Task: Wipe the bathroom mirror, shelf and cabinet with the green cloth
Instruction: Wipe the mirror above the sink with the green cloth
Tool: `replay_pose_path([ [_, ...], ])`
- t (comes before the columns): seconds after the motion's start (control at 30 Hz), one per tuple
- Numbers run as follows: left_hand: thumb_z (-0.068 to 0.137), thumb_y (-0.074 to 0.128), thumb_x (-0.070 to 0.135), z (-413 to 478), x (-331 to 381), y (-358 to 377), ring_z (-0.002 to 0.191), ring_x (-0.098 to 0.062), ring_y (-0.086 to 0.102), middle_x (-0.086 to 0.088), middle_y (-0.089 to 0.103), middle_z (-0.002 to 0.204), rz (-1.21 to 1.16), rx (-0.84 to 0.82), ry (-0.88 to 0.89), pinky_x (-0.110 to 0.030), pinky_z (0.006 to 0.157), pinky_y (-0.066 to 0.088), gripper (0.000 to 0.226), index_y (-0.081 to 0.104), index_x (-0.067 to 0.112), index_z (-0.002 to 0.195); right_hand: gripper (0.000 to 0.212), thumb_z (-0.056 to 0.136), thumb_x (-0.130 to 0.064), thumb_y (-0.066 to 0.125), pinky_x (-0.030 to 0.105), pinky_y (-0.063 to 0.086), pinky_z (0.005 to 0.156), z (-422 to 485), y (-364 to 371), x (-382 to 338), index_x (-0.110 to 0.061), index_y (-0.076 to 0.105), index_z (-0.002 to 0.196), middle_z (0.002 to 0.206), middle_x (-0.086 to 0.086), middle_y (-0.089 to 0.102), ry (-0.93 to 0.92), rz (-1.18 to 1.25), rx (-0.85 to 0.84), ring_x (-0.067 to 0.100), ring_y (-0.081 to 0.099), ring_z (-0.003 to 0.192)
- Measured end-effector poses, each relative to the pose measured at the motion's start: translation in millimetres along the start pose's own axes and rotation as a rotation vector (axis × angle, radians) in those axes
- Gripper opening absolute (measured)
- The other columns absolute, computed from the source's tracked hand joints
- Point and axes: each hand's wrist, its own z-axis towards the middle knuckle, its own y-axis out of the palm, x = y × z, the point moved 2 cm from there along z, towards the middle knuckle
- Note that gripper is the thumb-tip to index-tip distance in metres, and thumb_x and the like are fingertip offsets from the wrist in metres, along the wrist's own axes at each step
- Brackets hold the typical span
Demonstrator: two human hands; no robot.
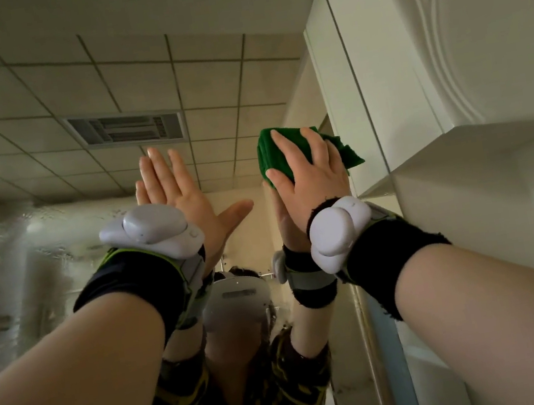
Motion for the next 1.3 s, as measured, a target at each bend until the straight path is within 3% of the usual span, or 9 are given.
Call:
replay_pose_path([
  [0.33,0.065,0.045,0.079,3,-5,7,0.142,-0.026,-0.018,-0.014,-0.018,0.155,-0.020,0.045,0.031,-0.035,0.110,-0.016,0.123,-0.013,0.008,0.147,0.054,0.092,-0.046,0.043,0.043,0.014,0.112,54,-3,-12,-0.045,0.023,0.141,0.154,-0.002,0.011,-0.001,-0.029,-0.031,0.030,0.012,0.139],
  [0.53,0.059,0.033,0.083,3,-5,11,0.142,-0.025,-0.015,-0.014,-0.013,0.155,-0.012,0.116,0.048,-0.025,0.100,-0.028,0.125,-0.012,0.006,0.147,0.052,0.094,-0.043,0.041,0.040,0.014,0.112,59,-5,-24,-0.044,0.022,0.142,0.154,-0.002,0.010,0.027,-0.025,-0.012,0.029,0.013,0.138],
  [0.87,0.064,0.049,0.078,0,0,9,0.143,-0.027,-0.012,-0.015,-0.010,0.155,-0.042,0.153,0.029,-0.030,0.107,-0.021,0.123,-0.004,0.005,0.148,0.052,0.093,-0.047,0.040,0.041,0.014,0.113,24,9,-31,-0.048,0.020,0.141,0.154,-0.008,0.006,-0.048,-0.021,-0.020,0.025,0.006,0.140],
  [1.07,0.071,0.050,0.071,0,0,8,0.143,-0.026,-0.014,-0.015,-0.011,0.155,-0.049,0.144,0.018,-0.034,0.110,-0.017,0.115,-0.005,0.006,0.148,0.053,0.092,-0.052,0.037,0.043,0.006,0.113,5,18,-37,-0.050,0.017,0.140,0.153,-0.011,0.002,-0.101,0.030,-0.076,0.026,0.001,0.140],
  [1.17,0.076,0.052,0.063,1,2,5,0.143,-0.025,-0.015,-0.013,-0.013,0.155,-0.070,0.125,0.009,-0.035,0.111,-0.016,0.108,-0.006,0.007,0.148,0.049,0.093,-0.051,0.033,0.040,0.002,0.114,-4,19,-39,-0.053,0.016,0.139,0.153,-0.015,0.000,-0.106,0.066,-0.111,0.023,-0.002,0.140],
  [1.3,0.073,0.054,0.067,-1,-1,-1,0.142,-0.024,-0.020,-0.012,-0.020,0.154,-0.087,0.027,0.023,-0.035,0.111,-0.016,0.115,-0.011,0.008,0.147,0.048,0.095,-0.046,0.033,0.037,0.001,0.114,-4,15,-38,-0.054,0.014,0.139,0.153,-0.016,-0.001,-0.115,0.040,-0.152,0.022,-0.002,0.141],
])
